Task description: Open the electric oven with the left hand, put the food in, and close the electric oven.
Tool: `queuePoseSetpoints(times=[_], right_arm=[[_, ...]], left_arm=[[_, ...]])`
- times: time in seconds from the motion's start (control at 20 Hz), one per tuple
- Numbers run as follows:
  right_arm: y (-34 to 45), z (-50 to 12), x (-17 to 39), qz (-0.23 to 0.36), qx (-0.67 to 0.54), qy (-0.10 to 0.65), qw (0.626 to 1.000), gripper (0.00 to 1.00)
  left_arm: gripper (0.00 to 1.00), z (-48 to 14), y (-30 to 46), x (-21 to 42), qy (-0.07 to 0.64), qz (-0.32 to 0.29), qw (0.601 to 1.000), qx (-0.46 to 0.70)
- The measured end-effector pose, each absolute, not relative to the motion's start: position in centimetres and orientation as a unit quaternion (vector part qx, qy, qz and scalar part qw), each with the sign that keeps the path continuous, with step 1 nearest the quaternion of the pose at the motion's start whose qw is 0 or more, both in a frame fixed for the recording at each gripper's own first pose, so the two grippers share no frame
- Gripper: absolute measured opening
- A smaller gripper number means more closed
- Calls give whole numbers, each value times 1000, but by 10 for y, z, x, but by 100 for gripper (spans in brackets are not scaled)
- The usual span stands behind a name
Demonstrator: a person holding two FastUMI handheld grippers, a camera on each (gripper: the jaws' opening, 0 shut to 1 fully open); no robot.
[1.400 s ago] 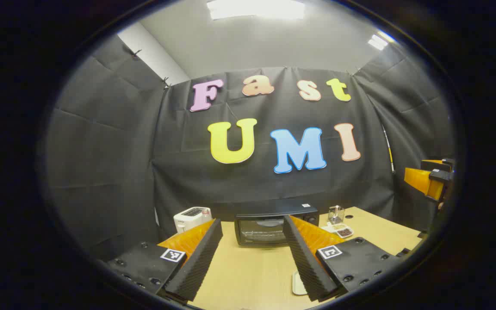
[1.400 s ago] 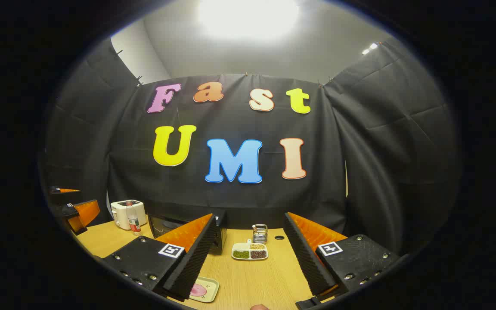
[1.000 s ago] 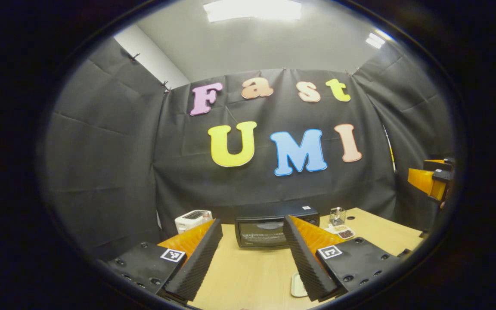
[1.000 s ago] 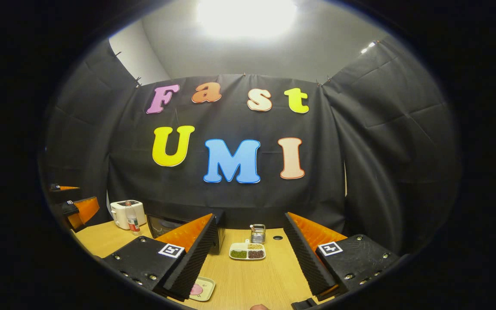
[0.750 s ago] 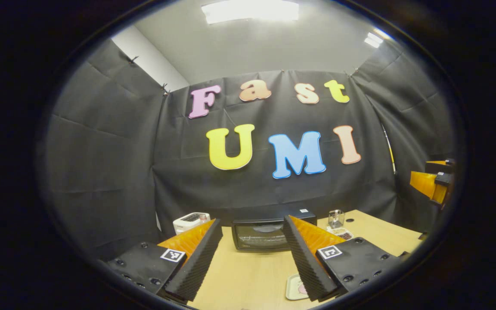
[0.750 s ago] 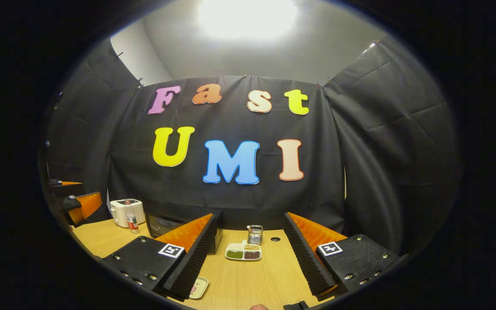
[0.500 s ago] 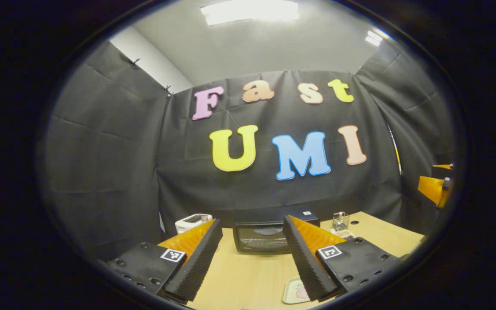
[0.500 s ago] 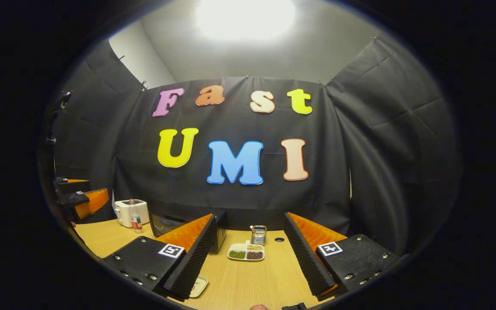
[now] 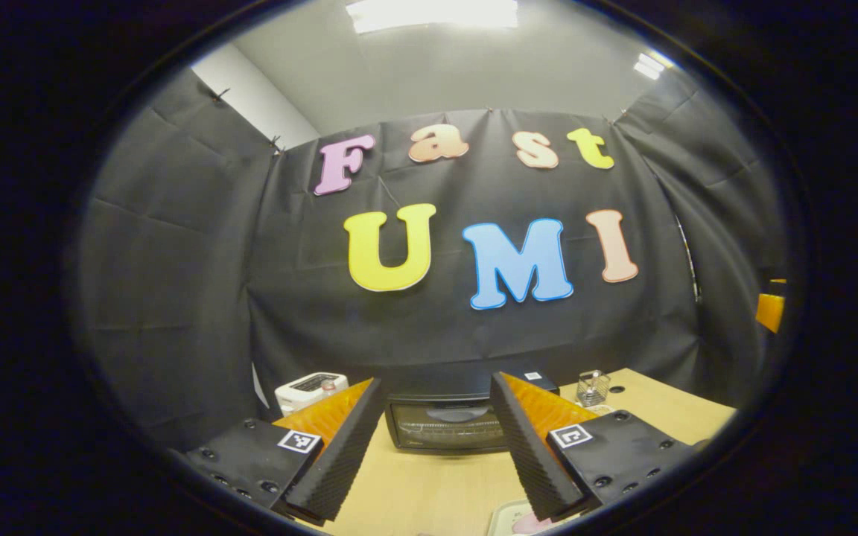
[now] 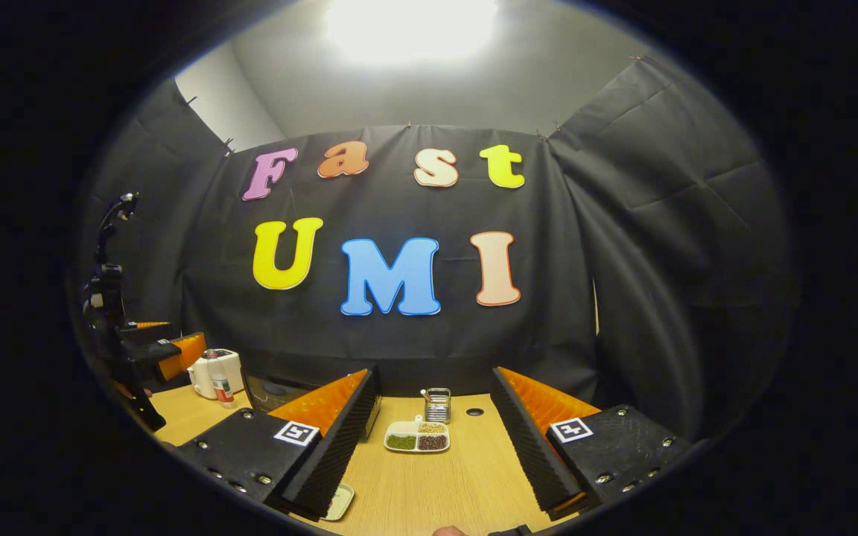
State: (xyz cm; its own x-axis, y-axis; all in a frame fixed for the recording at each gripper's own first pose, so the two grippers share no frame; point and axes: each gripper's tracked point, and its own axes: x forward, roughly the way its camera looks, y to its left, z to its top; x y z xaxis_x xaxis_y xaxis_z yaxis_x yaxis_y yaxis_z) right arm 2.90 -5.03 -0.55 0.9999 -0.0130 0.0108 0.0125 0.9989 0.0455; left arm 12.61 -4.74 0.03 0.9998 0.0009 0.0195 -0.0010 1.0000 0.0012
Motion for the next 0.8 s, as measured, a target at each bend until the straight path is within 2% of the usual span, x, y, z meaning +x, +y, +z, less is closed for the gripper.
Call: queuePoseSetpoints(times=[0.05,0.2,0.8], right_arm=[[-50,-2,33,-13,19,-13,1000,97],[-47,-8,45,-38,13,-5,999,97],[-29,-18,78,-113,-22,21,993,97]], left_arm=[[100,-6,-49,141,-8,-6,1000,0],[90,-18,-53,183,-2,-28,1000,1],[96,-104,-79,310,56,-92,994,1]])
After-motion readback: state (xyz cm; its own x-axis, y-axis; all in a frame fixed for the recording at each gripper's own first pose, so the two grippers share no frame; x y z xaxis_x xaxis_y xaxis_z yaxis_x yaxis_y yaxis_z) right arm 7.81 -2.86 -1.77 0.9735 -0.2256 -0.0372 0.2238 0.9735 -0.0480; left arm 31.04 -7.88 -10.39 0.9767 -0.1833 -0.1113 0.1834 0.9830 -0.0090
